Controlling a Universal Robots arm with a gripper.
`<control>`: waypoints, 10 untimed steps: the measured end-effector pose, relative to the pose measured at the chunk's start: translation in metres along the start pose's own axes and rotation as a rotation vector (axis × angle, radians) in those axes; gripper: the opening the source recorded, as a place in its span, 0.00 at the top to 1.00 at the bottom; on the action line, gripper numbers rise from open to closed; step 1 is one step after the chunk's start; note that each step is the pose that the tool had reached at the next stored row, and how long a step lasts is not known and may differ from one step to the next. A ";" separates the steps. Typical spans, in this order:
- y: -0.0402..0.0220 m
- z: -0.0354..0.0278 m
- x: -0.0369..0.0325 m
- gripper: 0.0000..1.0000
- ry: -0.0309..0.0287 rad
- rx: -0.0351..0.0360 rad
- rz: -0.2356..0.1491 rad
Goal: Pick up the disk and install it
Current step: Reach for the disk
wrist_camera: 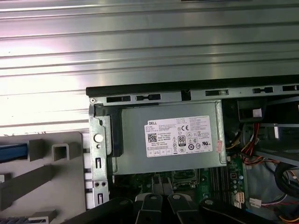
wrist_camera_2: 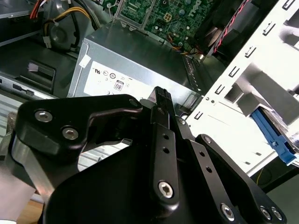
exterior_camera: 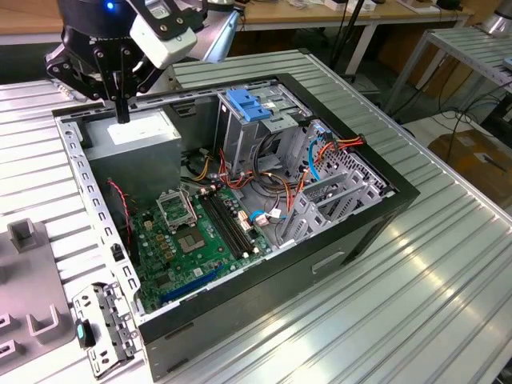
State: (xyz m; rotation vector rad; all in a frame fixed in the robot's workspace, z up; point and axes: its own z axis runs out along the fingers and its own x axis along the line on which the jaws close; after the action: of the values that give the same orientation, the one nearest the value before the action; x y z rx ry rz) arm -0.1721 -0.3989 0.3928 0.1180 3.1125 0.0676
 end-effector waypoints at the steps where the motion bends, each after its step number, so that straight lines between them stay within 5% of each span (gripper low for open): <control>1: 0.0000 0.0000 0.0006 0.89 0.0000 0.0000 0.000; 10: -0.0005 0.0000 0.0068 0.89 0.0000 0.0000 0.000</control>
State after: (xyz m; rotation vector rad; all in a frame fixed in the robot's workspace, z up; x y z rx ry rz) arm -0.1789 -0.3989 0.3926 0.1179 3.1125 0.0676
